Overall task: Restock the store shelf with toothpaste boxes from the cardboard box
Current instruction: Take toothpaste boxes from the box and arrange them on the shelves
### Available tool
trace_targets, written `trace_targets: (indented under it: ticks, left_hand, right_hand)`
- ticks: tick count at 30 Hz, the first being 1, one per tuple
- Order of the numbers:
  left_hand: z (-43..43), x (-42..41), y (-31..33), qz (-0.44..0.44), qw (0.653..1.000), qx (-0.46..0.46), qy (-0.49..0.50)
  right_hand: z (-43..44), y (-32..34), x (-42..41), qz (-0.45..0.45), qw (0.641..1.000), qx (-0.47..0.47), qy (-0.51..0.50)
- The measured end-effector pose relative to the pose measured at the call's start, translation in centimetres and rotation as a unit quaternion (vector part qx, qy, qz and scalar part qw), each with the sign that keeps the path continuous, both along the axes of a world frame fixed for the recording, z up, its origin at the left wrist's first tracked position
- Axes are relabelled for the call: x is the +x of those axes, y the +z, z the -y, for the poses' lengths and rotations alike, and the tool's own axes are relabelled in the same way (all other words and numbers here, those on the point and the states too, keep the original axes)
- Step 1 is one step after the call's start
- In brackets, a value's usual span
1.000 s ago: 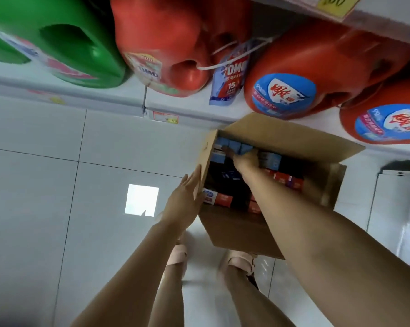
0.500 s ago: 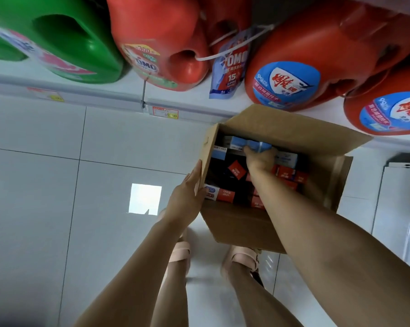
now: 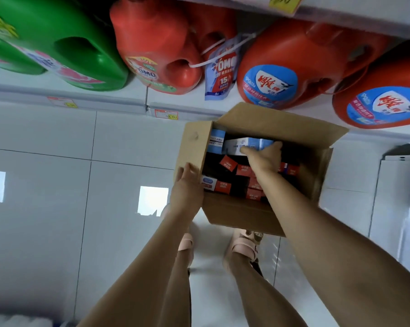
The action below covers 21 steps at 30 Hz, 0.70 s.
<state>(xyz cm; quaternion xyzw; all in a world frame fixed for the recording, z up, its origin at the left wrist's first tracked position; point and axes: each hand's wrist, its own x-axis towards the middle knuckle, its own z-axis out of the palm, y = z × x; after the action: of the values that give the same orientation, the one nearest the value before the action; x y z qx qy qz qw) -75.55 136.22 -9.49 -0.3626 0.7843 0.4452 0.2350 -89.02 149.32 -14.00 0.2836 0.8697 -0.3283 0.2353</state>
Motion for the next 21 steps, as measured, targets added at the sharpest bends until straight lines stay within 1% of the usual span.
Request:
trace_targets:
  ticks: [1, 3, 4, 6, 7, 9, 10, 11, 12, 13, 14, 15, 16, 17, 18, 20, 21]
  left_hand:
    - [-0.5, 0.1, 1.1, -0.016, 0.999, -0.005, 0.027]
    - [-1.7, 0.1, 3.7, -0.030, 0.993, 0.012, 0.118]
    - [-2.4, -0.1, 5.2, -0.022, 0.986, 0.032, 0.165]
    - [-3.9, -0.6, 8.3, 0.003, 0.960, 0.115, 0.254]
    - [-4.5, -0.9, 9.9, 0.024, 0.937, 0.175, 0.302]
    - [-5.6, -1.3, 12.7, 0.070, 0.866, 0.325, 0.374]
    - [-6.0, -1.5, 14.3, 0.081, 0.822, 0.402, 0.395]
    - [-6.4, -1.7, 15.9, 0.090, 0.783, 0.460, 0.409]
    - [-6.5, -1.9, 17.8, 0.085, 0.755, 0.499, 0.417]
    - [-6.6, -2.3, 19.9, 0.069, 0.738, 0.519, 0.425]
    - [-6.7, -2.8, 21.1, 0.057, 0.715, 0.549, 0.429]
    - [-6.7, -3.5, 22.8, 0.045, 0.701, 0.560, 0.440]
    - [-6.7, -3.9, 25.1, 0.024, 0.705, 0.550, 0.446]
    - [-6.7, -4.3, 26.9, 0.014, 0.717, 0.527, 0.456]
    - [-6.7, -4.7, 28.9, 0.018, 0.727, 0.507, 0.463]
    - [-6.6, -5.2, 32.7, 0.022, 0.748, 0.496, 0.440]
    - [-6.5, -5.2, 34.1, 0.026, 0.753, 0.499, 0.428]
  right_hand:
    - [-0.6, 1.5, 0.4, -0.008, 1.000, -0.004, -0.002]
    - [-1.9, 5.1, 1.4, -0.009, 1.000, -0.019, -0.014]
    - [-2.5, 7.1, 2.1, -0.002, 0.999, -0.033, -0.029]
    - [-3.8, 11.0, 3.2, 0.014, 0.995, -0.078, -0.066]
    - [-4.4, 13.2, 3.6, 0.023, 0.990, -0.111, -0.082]
    - [-5.4, 18.0, 4.5, 0.018, 0.984, -0.163, -0.075]
    - [-5.8, 20.6, 5.0, 0.002, 0.983, -0.179, -0.043]
    - [-6.2, 23.1, 5.4, -0.029, 0.982, -0.184, 0.008]
    - [-6.7, 25.4, 5.8, -0.061, 0.978, -0.191, 0.053]
    - [-7.0, 28.0, 6.3, -0.083, 0.970, -0.211, 0.092]
    - [-7.2, 30.2, 6.6, -0.103, 0.959, -0.228, 0.134]
    - [-7.5, 32.4, 6.9, -0.119, 0.950, -0.230, 0.177]
    - [-7.8, 34.3, 7.2, -0.131, 0.939, -0.221, 0.228]
    - [-8.2, 35.9, 7.4, -0.143, 0.926, -0.207, 0.280]
    - [-8.6, 37.4, 7.5, -0.158, 0.911, -0.196, 0.326]
    - [-9.1, 40.4, 7.5, -0.190, 0.879, -0.173, 0.402]
    - [-9.4, 41.7, 7.4, -0.209, 0.860, -0.161, 0.436]
